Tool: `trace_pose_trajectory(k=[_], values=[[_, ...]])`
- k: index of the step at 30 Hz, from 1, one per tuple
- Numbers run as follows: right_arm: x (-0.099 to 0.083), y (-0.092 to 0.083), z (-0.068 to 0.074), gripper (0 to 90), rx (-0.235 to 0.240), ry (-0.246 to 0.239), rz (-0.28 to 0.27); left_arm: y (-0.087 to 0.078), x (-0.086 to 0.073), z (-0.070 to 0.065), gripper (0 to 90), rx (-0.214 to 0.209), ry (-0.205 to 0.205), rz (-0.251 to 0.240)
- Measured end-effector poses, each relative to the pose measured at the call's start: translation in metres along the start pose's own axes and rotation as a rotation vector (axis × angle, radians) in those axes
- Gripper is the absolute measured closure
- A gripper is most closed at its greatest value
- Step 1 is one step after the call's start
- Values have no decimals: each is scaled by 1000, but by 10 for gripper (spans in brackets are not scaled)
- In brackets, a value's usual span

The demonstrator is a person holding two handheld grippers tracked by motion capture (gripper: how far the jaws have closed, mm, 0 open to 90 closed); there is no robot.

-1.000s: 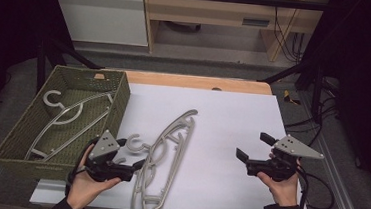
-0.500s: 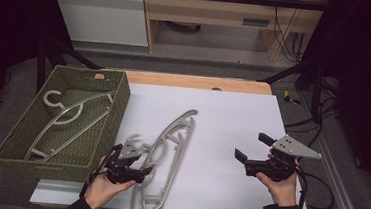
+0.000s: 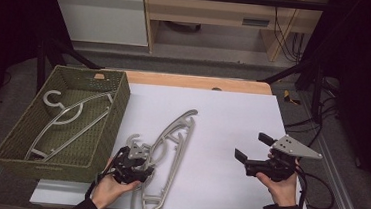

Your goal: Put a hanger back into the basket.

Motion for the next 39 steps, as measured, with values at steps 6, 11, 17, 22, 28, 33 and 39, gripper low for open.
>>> trace_pose_trajectory(k=[6,11,17,22,28,33,39], values=[[0,0,0,21,2,0,2,7,-2,3,544,12,-26,32],[0,1,0,21,2,-7,4,8,-3,8,652,40,-30,46],[0,1,0,21,0,-5,4,8,-1,11,680,47,-35,60],[0,1,0,21,1,-6,4,7,2,13,695,53,-50,55],[-1,2,0,21,-2,-4,3,5,5,16,722,68,-78,57],[-1,1,0,21,0,-7,4,2,8,16,735,93,-71,48],[-1,1,0,21,0,-3,3,-4,14,16,760,105,-75,19]])
Point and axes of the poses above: each handheld gripper's, and its own axes: y roughly forward along the jaws, x roughly out of its top, z roughly to its left, the point moved 3 cm from there along y, roughly forward along the jaws, and after that the axes turned 4 degrees about y, right-handed, at the moved point
